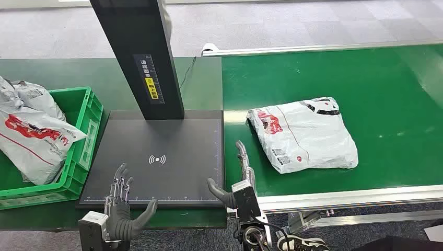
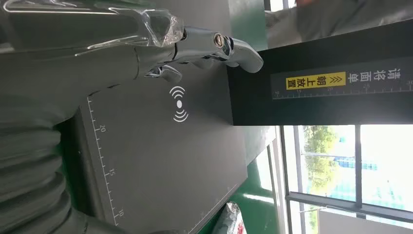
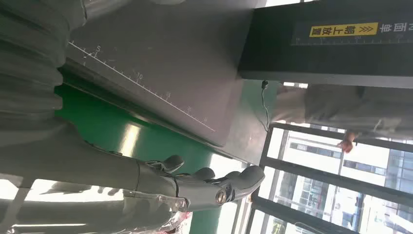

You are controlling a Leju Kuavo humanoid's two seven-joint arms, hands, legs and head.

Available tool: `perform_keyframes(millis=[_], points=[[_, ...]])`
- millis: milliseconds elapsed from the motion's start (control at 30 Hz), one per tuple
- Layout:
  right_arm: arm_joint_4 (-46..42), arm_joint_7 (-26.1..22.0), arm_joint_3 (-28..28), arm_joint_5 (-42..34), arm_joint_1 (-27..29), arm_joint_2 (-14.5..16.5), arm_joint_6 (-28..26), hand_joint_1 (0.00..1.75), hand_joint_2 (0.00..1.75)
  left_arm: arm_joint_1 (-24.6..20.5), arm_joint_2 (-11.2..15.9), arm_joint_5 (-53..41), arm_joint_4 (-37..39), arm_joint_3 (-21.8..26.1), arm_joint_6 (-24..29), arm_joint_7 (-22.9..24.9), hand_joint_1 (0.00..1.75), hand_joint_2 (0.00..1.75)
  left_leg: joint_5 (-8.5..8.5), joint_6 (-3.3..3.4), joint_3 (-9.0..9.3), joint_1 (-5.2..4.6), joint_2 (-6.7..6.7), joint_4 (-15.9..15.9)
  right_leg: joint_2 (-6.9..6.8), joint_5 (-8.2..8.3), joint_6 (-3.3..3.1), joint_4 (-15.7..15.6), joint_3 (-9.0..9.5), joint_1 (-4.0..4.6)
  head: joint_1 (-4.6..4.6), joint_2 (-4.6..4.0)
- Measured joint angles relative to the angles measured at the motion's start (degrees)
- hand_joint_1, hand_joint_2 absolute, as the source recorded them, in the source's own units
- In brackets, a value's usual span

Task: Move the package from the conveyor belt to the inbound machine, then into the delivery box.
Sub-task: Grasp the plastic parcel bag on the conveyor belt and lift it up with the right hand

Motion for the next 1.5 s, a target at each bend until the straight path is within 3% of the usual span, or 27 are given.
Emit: perform_keyframes(millis=[133,233,400,500,567,733,933,1200,1333,1500], points=[[0.0,0.6,-0.1,1.5,0.0,0.0,-0.9,0.0,1.75,0.0,-0.1,-0.2,0.0,0.0,0.0,0.0,0.0,1.75,0.0,0.0,0.0,0.0,0.0,0.0,0.0,0.0,0.0,0.0,0.0,0.0,0.0,-0.01],[-1.3,4.4,0.5,10.5,0.3,-0.1,-7.2,0.0,1.75,0.0,-0.2,-0.3,0.0,0.0,0.1,0.1,0.0,1.75,0.0,0.0,0.0,0.0,0.0,0.0,0.0,0.0,0.0,0.0,0.0,0.0,0.0,-0.01],[-9.0,21.4,1.7,35.1,1.9,-0.9,-13.0,0.0,1.75,0.1,-0.3,-0.7,0.0,0.1,-0.5,0.2,0.0,1.75,0.0,0.0,0.01,0.0,0.0,0.0,-0.01,0.0,0.0,0.0,0.0,0.0,-0.01,-0.01],[-13.1,31.8,0.8,46.0,1.2,-2.3,-10.5,0.0,1.75,-0.1,-0.5,-0.6,0.0,0.3,-1.5,0.2,0.0,1.75,0.0,0.0,0.02,-0.01,0.01,0.0,-0.01,0.01,0.0,0.0,0.01,-0.01,-0.01,-0.01],[-13.8,35.6,-0.9,48.8,-0.5,-4.0,-7.7,0.0,1.75,-0.3,-0.6,-0.4,0.0,0.4,-2.3,0.1,0.0,1.75,0.01,0.02,0.04,-0.03,0.01,0.0,-0.01,0.03,0.02,0.0,0.03,-0.03,0.01,-0.01],[-9.6,35.1,-6.8,45.0,-6.7,-9.2,-1.9,0.0,1.75,-1.2,-0.6,0.1,0.2,0.7,-3.6,0.1,0.0,1.75,0.04,0.06,0.07,-0.06,-0.02,0.0,-0.02,0.11,0.1,0.0,0.07,-0.07,-0.02,-0.01],[4.4,32.9,-15.4,39.7,-15.6,-18.4,2.5,0.0,1.75,-2.4,-0.6,1.2,1.7,1.1,-4.3,-0.4,0.0,1.75,0.06,0.09,0.03,-0.1,-0.22,0.1,-0.18,0.14,0.13,0.0,0.09,-0.1,-0.01,0.0],[17.6,36.3,-23.9,39.3,-21.9,-28.2,9.2,0.0,1.75,-4.5,-0.3,2.8,4.8,1.1,-5.0,-1.3,0.0,1.75,0.05,0.1,-0.09,-0.1,-0.24,0.1,-0.2,0.14,0.14,0.0,0.03,-0.1,-0.02,-0.01],[21.3,33.2,-26.1,39.3,-24.0,-30.5,14.2,0.0,1.75,-5.4,-0.1,3.3,5.9,1.1,-5.6,-1.4,0.0,1.75,0.05,0.1,-0.09,-0.09,-0.21,0.1,-0.19,0.14,0.14,0.0,0.03,-0.1,-0.04,-0.01],[24.1,29.5,-26.7,40.1,-25.4,-30.7,18.3,0.0,1.75,-5.9,0.3,3.5,7.0,1.1,-5.9,-1.5,0.0,1.75,0.07,0.09,-0.06,-0.05,-0.23,0.1,-0.19,0.14,0.13,0.0,0.03,-0.07,-0.04,-0.01]])
